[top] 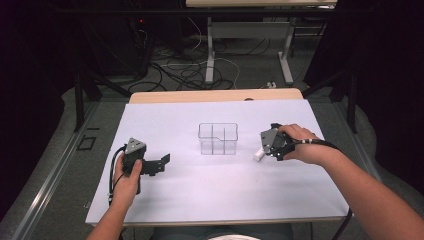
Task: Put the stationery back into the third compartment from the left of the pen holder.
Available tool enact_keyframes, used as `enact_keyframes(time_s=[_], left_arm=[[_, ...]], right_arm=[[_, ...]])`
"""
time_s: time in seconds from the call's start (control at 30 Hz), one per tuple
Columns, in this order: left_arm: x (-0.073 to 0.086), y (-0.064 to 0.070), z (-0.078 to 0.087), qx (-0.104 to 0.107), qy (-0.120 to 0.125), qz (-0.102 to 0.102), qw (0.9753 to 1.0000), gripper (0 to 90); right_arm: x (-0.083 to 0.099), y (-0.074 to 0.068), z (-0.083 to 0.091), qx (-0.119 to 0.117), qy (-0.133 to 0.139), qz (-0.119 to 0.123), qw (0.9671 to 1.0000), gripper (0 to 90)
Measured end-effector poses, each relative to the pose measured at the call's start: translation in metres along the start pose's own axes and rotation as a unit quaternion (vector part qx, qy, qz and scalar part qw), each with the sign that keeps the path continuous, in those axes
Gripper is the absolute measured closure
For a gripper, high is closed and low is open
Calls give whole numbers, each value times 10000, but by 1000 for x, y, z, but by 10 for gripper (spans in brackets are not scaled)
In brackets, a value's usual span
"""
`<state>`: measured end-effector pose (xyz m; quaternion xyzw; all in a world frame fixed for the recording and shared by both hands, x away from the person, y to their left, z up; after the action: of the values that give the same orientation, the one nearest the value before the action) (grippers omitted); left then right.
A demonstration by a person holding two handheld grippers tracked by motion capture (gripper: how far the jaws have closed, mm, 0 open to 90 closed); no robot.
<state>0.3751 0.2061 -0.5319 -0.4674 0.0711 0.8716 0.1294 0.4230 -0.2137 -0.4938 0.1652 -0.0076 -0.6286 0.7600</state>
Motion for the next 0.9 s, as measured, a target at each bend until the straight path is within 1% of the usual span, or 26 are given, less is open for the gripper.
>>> enact_keyframes(time_s=[0.03, 0.07, 0.1, 0.13, 0.23, 0.27, 0.3, 0.33, 0.37, 0.43, 0.47, 0.5, 0.53, 0.57, 0.6, 0.63, 0.67, 0.7, 0.73, 0.77, 0.8, 0.83, 0.87, 0.9], left_arm=[[0, 0, 0, 2, 1, 0, 10000, 2], [0, 0, 0, 5, 1, -1, 10000, 2], [0, 0, 0, 3, 0, -4, 10000, 2], [0, 0, 0, 4, -2, -8, 10000, 2], [1, 0, 0, -3, -28, -53, 10000, 2], [1, 1, -1, 13, -32, -15, 10000, 2], [1, 1, -1, 13, -33, -34, 10000, 2], [1, 1, -1, 16, -35, -41, 10000, 2], [1, 1, -1, 16, -32, -48, 10000, 2], [1, 1, -1, 12, -35, -56, 10000, 2], [1, 0, -1, 10, -39, -59, 10000, 2], [1, 0, -1, 4, -36, -54, 10000, 2], [1, 0, -1, -12, -41, -87, 10000, 2], [1, 0, -1, -11, -45, -87, 10000, 2], [2, 0, -1, 0, -47, -48, 10000, 2], [2, 0, -1, -4, -43, -53, 10000, 2], [2, 0, -1, -7, -55, -48, 10000, 2], [2, 0, -1, -9, -54, -43, 10000, 2], [2, 0, -1, -9, -52, -44, 10000, 2], [2, 0, -1, -8, -54, -41, 10000, 2], [2, 0, -1, -7, -55, -39, 10000, 2], [2, 0, -2, -8, -40, -36, 10000, 2], [2, 0, -2, -1, -59, -50, 10000, 2], [2, 0, -1, 4, -75, -57, 10000, 2]], right_arm=[[-1, 1, -2, 27, 29, 100, 9999, 364], [-1, 2, -2, 28, -50, 243, 9997, 378], [-1, 3, -2, 15, -216, 456, 9987, 378], [-1, 4, -3, 118, -242, 563, 9981, 372], [-1, 6, -4, 193, -283, 669, 9972, 325], [-2, 8, -5, 214, -307, 817, 9960, 316], [-1, 8, -5, 288, -407, 908, 9946, 302], [-1, 9, -5, 355, -451, 986, 9935, 294], [-1, 10, -6, 314, -443, 1115, 9923, 291], [-1, 11, -9, 313, -473, 1265, 9903, 283], [-1, 11, -9, 274, -507, 1250, 9905, 294], [-1, 12, -10, 260, -522, 1305, 9897, 292], [0, 13, -11, 277, -600, 1384, 9882, 291], [0, 13, -12, 284, -593, 1397, 9880, 289], [0, 15, -12, 275, -669, 1489, 9862, 289], [1, 14, -13, 309, -680, 1454, 9865, 289], [2, 15, -14, 288, -668, 1394, 9876, 292], [2, 15, -14, 264, -682, 1394, 9875, 310], [3, 15, -16, 284, -665, 1455, 9867, 330], [2, 16, -15, 252, -758, 1572, 9843, 328], [3, 15, -17, 249, -693, 1508, 9858, 328], [4, 15, -19, 240, -692, 1511, 9858, 328], [3, 16, -19, 232, -744, 1596, 9841, 328], [4, 15, -20, 233, -752, 1602, 9839, 328]])
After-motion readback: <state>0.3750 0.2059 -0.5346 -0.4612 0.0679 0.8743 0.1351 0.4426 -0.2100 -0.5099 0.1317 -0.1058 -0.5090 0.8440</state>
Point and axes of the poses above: each handheld gripper's, and its own axes: z roughly backward along the jaws, x roughly out of its underside, y roughly to its right, the point moved 3 cm from there along -z, roughly forward along the jaws, and after that the axes turned 13 degrees about -x, right-handed, at the moved point
